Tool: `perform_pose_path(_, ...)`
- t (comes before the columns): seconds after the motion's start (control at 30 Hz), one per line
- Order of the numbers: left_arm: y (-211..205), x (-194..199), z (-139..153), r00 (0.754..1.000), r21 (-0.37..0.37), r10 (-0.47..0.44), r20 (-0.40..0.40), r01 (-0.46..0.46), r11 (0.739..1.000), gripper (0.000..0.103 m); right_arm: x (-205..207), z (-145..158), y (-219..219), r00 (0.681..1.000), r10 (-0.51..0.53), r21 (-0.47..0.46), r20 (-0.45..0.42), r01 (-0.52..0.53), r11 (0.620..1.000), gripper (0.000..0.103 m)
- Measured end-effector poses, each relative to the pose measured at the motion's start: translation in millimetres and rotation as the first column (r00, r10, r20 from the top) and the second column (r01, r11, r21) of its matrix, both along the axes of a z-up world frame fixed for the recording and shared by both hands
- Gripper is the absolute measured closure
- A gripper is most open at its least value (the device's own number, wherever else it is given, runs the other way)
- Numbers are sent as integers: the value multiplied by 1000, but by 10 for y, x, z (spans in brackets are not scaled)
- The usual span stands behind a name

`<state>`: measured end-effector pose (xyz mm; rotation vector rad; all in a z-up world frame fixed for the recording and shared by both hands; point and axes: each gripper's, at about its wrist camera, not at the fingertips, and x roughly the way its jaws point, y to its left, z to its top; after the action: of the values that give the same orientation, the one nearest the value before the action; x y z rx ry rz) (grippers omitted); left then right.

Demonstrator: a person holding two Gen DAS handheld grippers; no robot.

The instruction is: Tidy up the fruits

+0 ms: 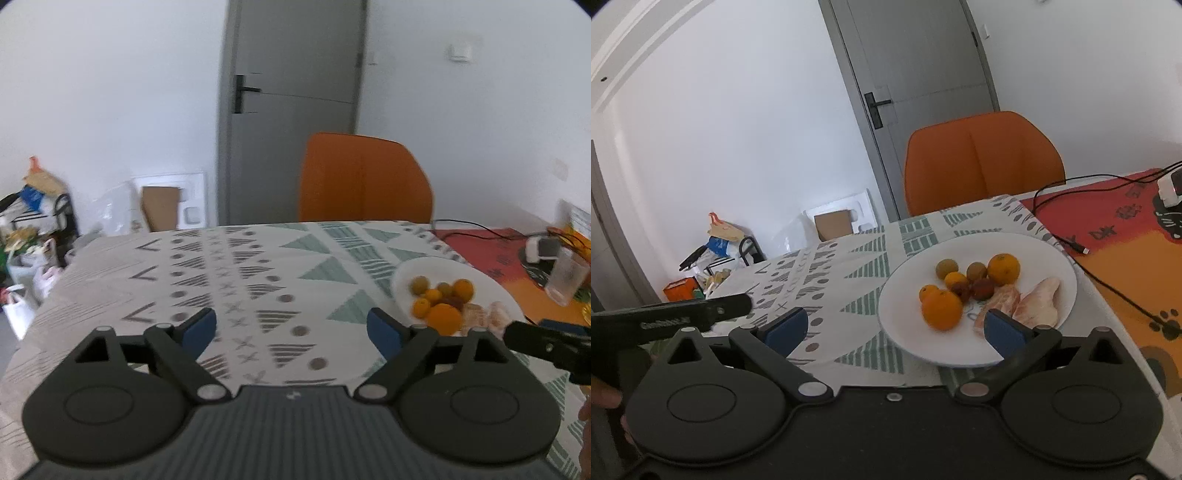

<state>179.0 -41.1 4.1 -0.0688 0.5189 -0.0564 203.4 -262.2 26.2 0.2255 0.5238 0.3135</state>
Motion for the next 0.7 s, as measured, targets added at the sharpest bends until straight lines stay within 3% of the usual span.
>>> perform_pose_path(0.33, 353, -340, 96, 994, -2, 110, 27, -110, 994, 7, -132, 40, 250, 996, 91, -23, -15, -92, 996, 0)
perform_pose_path(0.7, 553, -756, 231, 984, -12, 168, 51, -168, 986, 4, -292, 160, 454, 996, 89, -56, -16, -90, 994, 0)
